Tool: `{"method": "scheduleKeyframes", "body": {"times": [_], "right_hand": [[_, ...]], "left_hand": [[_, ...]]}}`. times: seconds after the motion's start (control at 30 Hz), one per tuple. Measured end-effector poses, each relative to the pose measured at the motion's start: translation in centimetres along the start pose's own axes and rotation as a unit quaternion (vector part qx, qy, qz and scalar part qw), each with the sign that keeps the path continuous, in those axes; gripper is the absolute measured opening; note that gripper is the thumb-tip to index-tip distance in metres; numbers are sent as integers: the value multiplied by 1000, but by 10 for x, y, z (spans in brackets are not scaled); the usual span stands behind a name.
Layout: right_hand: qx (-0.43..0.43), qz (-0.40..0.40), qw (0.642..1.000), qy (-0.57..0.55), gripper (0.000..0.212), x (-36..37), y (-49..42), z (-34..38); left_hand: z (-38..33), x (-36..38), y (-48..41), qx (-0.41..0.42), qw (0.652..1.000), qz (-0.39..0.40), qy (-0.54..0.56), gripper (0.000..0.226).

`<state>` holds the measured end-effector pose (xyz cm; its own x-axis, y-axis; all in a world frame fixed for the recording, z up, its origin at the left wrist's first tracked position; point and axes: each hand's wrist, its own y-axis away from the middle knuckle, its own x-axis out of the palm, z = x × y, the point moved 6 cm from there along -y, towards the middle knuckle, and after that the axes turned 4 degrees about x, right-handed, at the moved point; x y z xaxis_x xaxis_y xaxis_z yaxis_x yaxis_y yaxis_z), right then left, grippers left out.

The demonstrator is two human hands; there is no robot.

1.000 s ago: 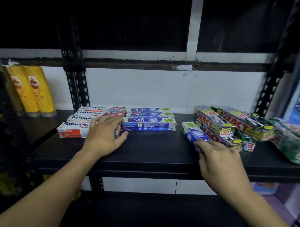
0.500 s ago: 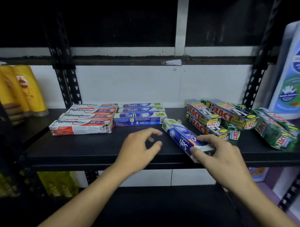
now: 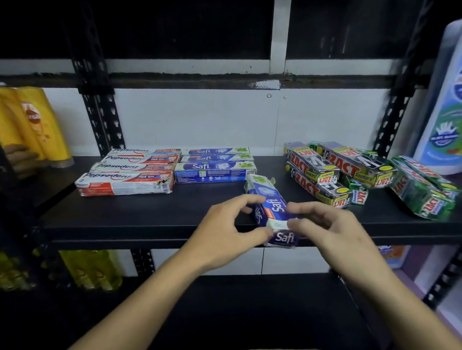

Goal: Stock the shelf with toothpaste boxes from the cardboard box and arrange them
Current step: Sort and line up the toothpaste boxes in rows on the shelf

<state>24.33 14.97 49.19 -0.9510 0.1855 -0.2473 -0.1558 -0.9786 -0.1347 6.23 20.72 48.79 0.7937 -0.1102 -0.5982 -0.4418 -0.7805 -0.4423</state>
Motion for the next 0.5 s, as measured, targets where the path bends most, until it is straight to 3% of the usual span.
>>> {"method": "scheduleKeyframes", "body": {"times": [0.13, 0.27, 0.37, 0.5], "right_hand": [[-18, 27, 999, -39, 27, 25, -1, -2], [-135, 2, 984, 119, 25, 46, -10, 5], [-265, -20, 917, 296, 31, 54, -27, 11], [-319, -8, 847, 425, 47, 54, -62, 10]], "left_hand": [[-4, -10, 16, -6, 998, 45, 53, 60], [5, -32, 23, -1, 998, -33, -52, 67], [18, -52, 26, -20, 995, -57, -76, 53], [32, -76, 25, -32, 993, -51, -99, 47]]}}
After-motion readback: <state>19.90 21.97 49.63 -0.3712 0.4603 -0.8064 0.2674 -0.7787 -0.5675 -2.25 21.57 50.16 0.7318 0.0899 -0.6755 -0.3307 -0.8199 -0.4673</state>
